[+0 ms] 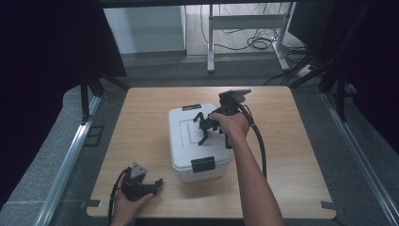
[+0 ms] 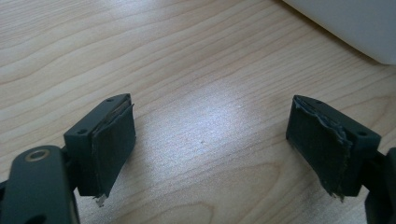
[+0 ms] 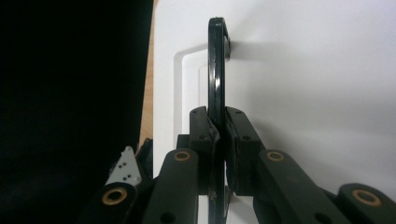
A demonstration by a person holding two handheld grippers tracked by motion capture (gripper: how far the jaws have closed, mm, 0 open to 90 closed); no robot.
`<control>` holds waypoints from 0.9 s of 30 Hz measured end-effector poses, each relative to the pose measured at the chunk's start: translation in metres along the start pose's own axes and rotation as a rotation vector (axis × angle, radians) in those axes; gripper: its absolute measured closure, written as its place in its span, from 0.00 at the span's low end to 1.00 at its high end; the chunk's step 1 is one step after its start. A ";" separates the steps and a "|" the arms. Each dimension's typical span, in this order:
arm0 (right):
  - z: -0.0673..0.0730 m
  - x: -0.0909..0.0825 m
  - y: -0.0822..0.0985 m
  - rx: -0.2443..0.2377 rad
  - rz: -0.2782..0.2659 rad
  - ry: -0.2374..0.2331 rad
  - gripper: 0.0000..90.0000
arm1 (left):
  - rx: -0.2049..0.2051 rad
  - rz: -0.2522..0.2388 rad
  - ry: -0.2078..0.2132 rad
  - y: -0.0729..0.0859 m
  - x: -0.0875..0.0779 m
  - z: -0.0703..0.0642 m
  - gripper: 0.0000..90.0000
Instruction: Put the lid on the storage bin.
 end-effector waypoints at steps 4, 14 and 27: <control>0.000 0.000 0.001 -0.017 -0.005 -0.001 0.89 | 0.000 0.000 0.000 0.000 0.000 0.000 0.17; -0.005 -0.025 0.001 -0.155 -0.039 -0.025 0.66 | 0.001 0.002 0.000 0.000 0.000 0.000 0.17; -0.049 -0.073 0.014 -0.362 -0.202 -0.128 0.46 | -0.004 -0.001 -0.002 0.000 0.000 0.000 0.17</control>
Point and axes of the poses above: each handheld gripper's, and its own axes: x roughly forward along the jaws, y roughly out of its underside, z roughly to its left, the point moved 3 cm from there along x, roughly forward along the jaws, and after that the axes turned 15 degrees about x, right-handed, at the moved point
